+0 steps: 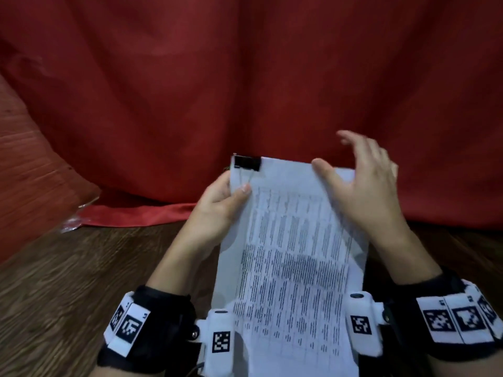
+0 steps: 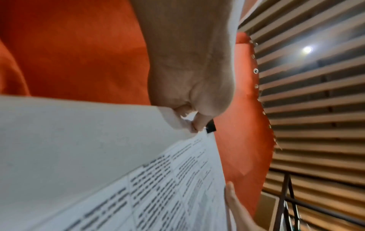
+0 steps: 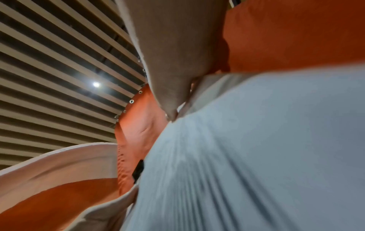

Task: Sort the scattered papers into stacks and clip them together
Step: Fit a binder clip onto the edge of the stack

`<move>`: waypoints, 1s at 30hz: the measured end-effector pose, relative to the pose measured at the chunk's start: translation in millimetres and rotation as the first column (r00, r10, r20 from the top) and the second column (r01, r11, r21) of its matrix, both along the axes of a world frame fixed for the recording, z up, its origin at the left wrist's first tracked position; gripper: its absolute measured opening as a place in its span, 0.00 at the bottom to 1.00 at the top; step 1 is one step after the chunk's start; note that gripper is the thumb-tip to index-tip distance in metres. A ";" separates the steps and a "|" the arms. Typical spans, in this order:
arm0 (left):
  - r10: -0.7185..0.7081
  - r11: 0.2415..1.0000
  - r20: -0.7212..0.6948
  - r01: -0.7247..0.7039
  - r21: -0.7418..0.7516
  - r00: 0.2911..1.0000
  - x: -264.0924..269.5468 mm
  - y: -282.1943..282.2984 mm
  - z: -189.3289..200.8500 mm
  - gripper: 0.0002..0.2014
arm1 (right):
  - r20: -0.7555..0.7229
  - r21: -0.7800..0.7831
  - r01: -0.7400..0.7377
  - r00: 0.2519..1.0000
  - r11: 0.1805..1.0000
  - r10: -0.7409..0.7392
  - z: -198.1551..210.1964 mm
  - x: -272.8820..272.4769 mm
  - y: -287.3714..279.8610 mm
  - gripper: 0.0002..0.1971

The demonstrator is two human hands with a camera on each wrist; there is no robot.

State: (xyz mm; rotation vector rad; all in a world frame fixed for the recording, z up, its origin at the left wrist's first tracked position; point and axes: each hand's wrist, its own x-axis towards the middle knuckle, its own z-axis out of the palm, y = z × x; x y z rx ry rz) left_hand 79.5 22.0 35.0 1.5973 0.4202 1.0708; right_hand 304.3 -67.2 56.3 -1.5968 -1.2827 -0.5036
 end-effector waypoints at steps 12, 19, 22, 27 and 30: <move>0.159 0.977 -0.174 -0.180 -0.112 0.972 -23.5 12.0 -2.3 0.15 | -0.815 0.207 -0.590 0.338 0.781 0.471 -19.9 -0.6 16.2 0.12; 0.165 0.971 -0.191 -0.193 -0.141 0.968 -28.6 16.9 -31.8 0.17 | -0.877 0.060 -0.620 0.341 0.783 0.337 -42.1 -15.4 1.2 0.12; 0.187 0.944 -0.316 -0.260 -0.205 0.930 -28.7 6.8 -30.9 0.13 | -0.900 -0.100 -0.673 0.375 0.733 0.221 -58.6 -13.1 -11.6 0.13; 0.015 0.957 -0.662 -0.202 -0.207 0.749 -39.5 -23.0 -41.0 0.13 | -0.913 -0.279 -0.673 0.406 0.685 0.028 -81.4 1.7 -29.1 0.13; -0.025 0.949 -0.735 -0.214 -0.230 0.678 -42.0 -27.5 -60.8 0.12 | -0.889 -0.388 -0.642 0.449 0.661 -0.086 -102.4 7.3 -31.7 0.13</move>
